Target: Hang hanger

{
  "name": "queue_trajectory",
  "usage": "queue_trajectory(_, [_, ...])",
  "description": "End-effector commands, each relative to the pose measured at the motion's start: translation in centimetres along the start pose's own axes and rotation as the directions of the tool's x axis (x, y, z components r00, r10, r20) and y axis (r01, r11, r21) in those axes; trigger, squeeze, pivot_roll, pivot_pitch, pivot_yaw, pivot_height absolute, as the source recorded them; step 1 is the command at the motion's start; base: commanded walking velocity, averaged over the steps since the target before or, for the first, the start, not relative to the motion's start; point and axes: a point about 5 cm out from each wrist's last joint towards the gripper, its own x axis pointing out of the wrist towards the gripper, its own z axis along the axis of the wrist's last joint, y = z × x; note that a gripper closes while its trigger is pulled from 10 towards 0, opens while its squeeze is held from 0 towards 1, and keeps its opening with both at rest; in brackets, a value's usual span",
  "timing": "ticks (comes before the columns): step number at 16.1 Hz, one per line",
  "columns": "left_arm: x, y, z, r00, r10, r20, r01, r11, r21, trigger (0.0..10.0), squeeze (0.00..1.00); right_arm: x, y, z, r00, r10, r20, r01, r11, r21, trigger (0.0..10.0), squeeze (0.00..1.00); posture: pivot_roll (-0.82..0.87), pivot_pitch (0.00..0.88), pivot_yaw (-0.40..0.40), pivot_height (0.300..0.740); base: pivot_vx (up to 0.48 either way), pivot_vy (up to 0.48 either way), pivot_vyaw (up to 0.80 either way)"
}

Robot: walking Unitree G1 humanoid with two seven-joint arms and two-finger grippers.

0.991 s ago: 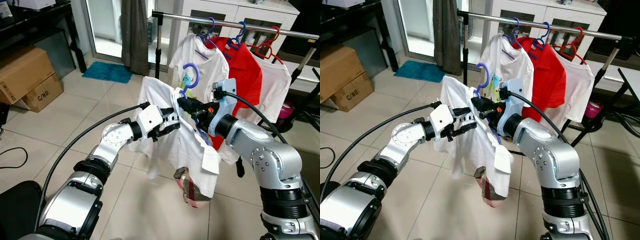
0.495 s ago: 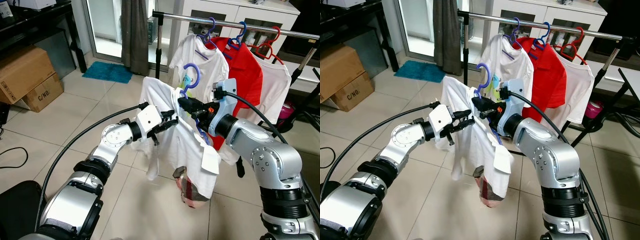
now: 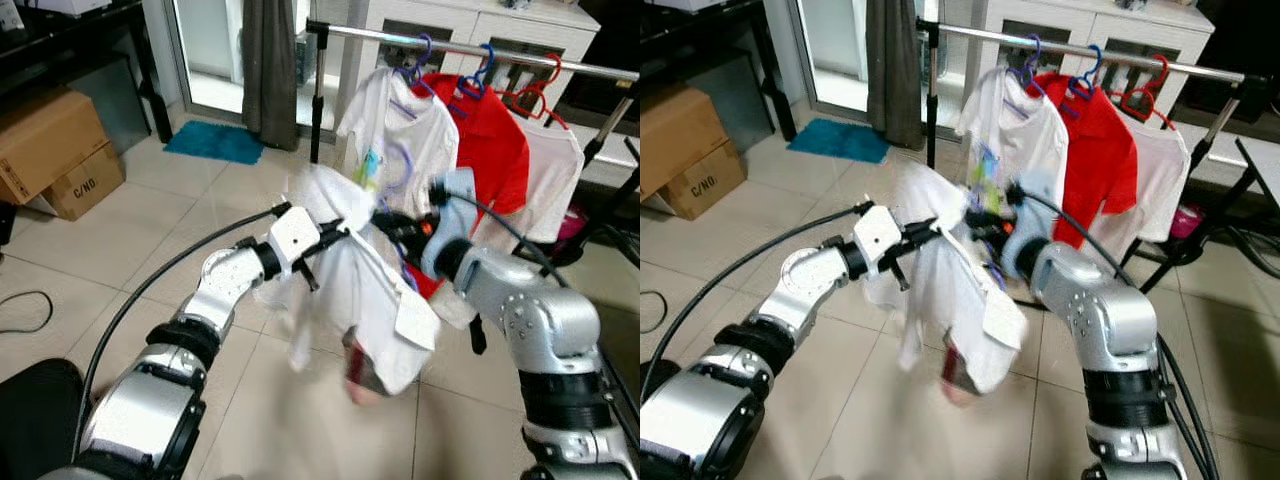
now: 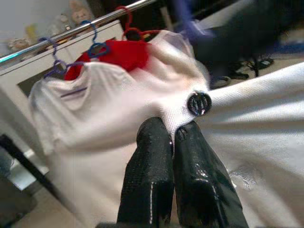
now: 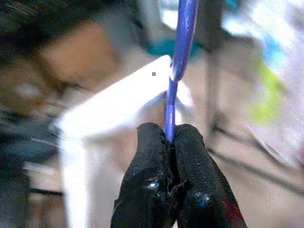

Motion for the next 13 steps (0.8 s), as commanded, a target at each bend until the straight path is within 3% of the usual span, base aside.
queue_trajectory(1, [-0.3, -0.2, -0.3, 0.999, 0.043, 0.005, -0.043, 0.999, -0.019, 0.0, 0.0, -0.7, -2.7, -1.3, 0.987, -0.149, -0.063, 0.151, 0.988, 0.022, 10.0, 0.0, -0.19, 0.0, -0.098, 0.74, 0.0, 0.0, 0.0])
queue_trajectory(5, [-0.7, -1.6, -1.5, 0.998, 0.064, -0.026, -0.066, 0.996, -0.055, 0.0, 0.0, -1.8, -4.2, -3.4, 0.951, -0.24, -0.195, 0.244, 0.97, -0.003, 10.0, 0.0, -0.2, 0.0, -0.129, 0.74, 0.0, 0.0, 0.0])
queue_trajectory(8, [-0.5, -2.3, -1.8, 0.997, 0.06, -0.041, -0.062, 0.996, -0.063, 0.0, 0.0, -1.6, -4.9, -1.8, 0.939, -0.326, -0.114, 0.329, 0.944, 0.011, 10.0, 0.0, -0.2, 0.0, -0.135, 0.74, 0.0, 0.0, 0.0])
queue_trajectory(11, [-0.1, -2.7, -1.7, 0.998, 0.042, -0.041, -0.044, 0.997, -0.068, 0.0, 0.0, -1.9, -6.8, 0.8, 0.856, -0.515, 0.033, 0.51, 0.854, 0.104, 10.0, 0.0, -0.2, 0.0, -0.129, 0.74, 0.0, 0.0, 0.0])
queue_trajectory(12, [0.0, -2.7, -1.6, 0.998, 0.042, -0.042, -0.044, 0.997, -0.068, 0.0, 0.0, -1.9, -7.0, 1.3, 0.849, -0.525, 0.055, 0.516, 0.847, 0.127, 10.0, 0.0, -0.2, 0.0, -0.126, 0.74, 0.0, 0.0, 0.0])
queue_trajectory(13, [0.1, -2.7, -1.6, 0.998, 0.042, -0.048, -0.045, 0.997, -0.068, 0.0, 0.0, -1.4, -6.2, 1.3, 0.877, -0.477, 0.057, 0.466, 0.874, 0.136, 10.0, 0.0, -0.2, 0.0, -0.121, 0.74, 0.0, 0.0, 0.0])
